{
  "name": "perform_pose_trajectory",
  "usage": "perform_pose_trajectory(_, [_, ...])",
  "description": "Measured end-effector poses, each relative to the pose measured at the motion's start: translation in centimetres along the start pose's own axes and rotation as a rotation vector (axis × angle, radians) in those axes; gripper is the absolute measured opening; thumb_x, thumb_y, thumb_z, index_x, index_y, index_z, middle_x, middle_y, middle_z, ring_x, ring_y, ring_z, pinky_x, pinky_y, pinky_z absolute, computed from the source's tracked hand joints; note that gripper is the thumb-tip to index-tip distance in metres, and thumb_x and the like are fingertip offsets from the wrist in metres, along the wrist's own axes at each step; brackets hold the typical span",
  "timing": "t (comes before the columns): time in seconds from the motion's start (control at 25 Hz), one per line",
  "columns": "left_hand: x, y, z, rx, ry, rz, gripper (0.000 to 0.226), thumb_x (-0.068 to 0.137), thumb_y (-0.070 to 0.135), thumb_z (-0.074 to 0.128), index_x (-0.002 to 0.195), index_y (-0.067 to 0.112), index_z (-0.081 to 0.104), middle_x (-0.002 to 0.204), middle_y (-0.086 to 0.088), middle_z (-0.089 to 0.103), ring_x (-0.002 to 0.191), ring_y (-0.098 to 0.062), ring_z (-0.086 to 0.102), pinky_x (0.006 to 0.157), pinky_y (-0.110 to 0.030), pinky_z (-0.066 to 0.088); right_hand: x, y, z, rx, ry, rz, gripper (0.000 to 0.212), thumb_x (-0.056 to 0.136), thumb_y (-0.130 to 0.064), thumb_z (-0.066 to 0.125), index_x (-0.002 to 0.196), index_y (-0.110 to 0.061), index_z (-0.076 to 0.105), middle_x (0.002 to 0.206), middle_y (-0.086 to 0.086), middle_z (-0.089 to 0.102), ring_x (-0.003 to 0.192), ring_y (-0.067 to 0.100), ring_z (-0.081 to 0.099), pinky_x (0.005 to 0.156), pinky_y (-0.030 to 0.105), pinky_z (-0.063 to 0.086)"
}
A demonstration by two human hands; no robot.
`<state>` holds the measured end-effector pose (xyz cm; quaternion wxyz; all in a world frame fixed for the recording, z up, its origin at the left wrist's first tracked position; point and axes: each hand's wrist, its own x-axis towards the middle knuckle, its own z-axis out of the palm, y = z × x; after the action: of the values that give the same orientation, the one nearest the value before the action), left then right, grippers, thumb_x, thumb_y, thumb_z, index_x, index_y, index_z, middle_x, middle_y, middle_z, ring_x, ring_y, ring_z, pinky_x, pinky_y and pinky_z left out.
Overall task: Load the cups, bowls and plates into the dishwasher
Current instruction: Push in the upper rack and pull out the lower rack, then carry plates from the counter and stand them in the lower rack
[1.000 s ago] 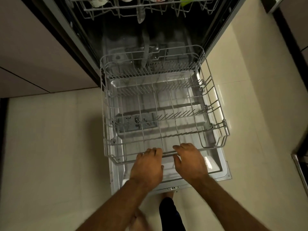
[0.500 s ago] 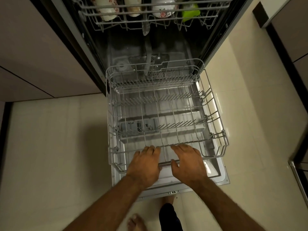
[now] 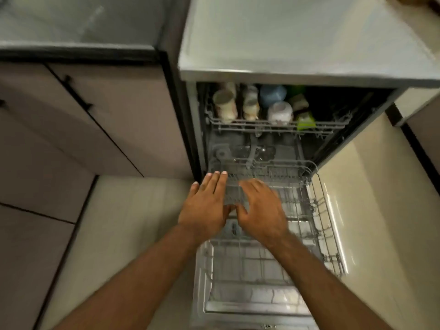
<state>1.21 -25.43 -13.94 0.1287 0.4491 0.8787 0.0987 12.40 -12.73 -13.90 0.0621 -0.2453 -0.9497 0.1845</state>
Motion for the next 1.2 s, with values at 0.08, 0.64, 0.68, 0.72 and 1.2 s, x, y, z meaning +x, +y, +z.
perform_pose_trajectory(0.08, [-0.6, -0.9, -5.3, 0.016, 0.081, -0.023, 0.081, 0.103, 0.060, 0.032, 0.163, 0.020, -0.006, 0.172, 0.000, -0.001, 0.158, -0.018, -0.005, 0.128, -0.044, 0.006, 1.9, -3.9, -3.3, 0.016, 0.055, -0.064, 0.062, 0.086, -0.029, 0.064, 0.145, -0.016, 0.048, 0.141, 0.000, 0.056, 0.136, 0.020, 0.046, 0.110, 0.048, 0.041])
perform_pose_trajectory(0.64, [-15.9, -4.2, -42.7, 0.107, 0.465, -0.290, 0.090, 0.099, 0.064, 0.042, 0.164, 0.021, -0.004, 0.172, -0.001, 0.001, 0.158, -0.019, -0.004, 0.128, -0.044, 0.005, 5.5, -31.1, -34.0, 0.026, 0.157, -0.522, 0.078, 0.092, -0.038, 0.062, 0.157, -0.017, 0.025, 0.156, 0.006, 0.041, 0.143, 0.022, 0.037, 0.115, 0.040, 0.031])
perform_pose_trajectory(0.68, [-17.0, -4.3, -44.7, 0.129, 0.498, -0.300, 0.091, 0.098, 0.065, 0.041, 0.164, 0.020, -0.002, 0.172, -0.002, 0.003, 0.158, -0.020, -0.002, 0.127, -0.045, 0.006, 5.5, -32.2, -35.6, 0.018, 0.166, -0.551, 0.078, 0.093, -0.039, 0.061, 0.158, -0.017, 0.024, 0.157, 0.006, 0.040, 0.144, 0.022, 0.036, 0.116, 0.040, 0.031])
perform_pose_trajectory(0.72, [-18.1, -4.4, -46.5, 0.152, 0.529, -0.316, 0.091, 0.098, 0.067, 0.040, 0.164, 0.020, -0.002, 0.172, -0.003, 0.004, 0.158, -0.021, 0.000, 0.127, -0.046, 0.008, 5.4, -33.2, -37.0, 0.012, 0.171, -0.576, 0.079, 0.093, -0.039, 0.061, 0.158, -0.017, 0.023, 0.157, 0.006, 0.038, 0.144, 0.022, 0.035, 0.116, 0.041, 0.031])
perform_pose_trajectory(1.2, [-25.4, -11.6, -57.5, 0.191, 0.718, -0.495, 0.092, 0.099, 0.064, 0.044, 0.164, 0.019, -0.003, 0.172, -0.004, 0.002, 0.158, -0.022, 0.001, 0.127, -0.044, 0.008, 7.9, -44.7, -39.8, 0.034, 0.165, -0.732, 0.077, 0.095, -0.040, 0.060, 0.158, -0.019, 0.021, 0.161, 0.002, 0.032, 0.147, 0.020, 0.030, 0.119, 0.041, 0.029])
